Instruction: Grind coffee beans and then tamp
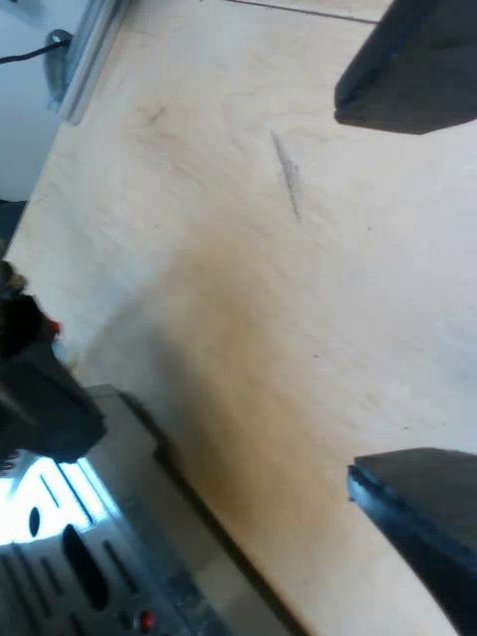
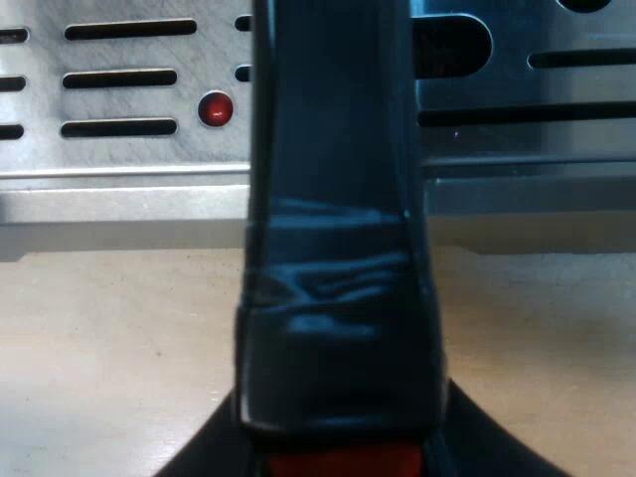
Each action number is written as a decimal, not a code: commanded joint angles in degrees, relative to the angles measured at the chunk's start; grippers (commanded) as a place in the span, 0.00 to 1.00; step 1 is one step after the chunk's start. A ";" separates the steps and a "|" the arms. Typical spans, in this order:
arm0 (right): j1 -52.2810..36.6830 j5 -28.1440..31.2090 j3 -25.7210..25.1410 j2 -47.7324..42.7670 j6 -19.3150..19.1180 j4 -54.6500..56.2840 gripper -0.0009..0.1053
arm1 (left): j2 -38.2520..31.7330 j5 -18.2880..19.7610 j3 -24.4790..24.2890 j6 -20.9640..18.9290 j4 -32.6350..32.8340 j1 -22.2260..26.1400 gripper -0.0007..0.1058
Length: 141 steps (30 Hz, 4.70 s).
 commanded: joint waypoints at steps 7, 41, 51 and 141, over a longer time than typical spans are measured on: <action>0.03 -0.46 -0.08 -0.94 -5.15 -0.45 0.01 | -0.11 -0.15 -0.17 -0.09 0.24 -0.08 0.63; 6.89 9.00 5.39 -8.28 1.93 -3.67 0.01 | -0.11 1.02 -0.17 -1.40 -0.41 -0.08 0.63; 9.30 8.25 5.69 -8.98 2.04 0.43 0.01 | -0.11 2.42 -0.17 -3.50 -0.12 -0.08 0.63; 15.86 -5.59 31.94 -15.83 -21.18 -26.71 0.01 | -28.35 -8.70 -8.48 -3.88 28.48 -0.08 0.63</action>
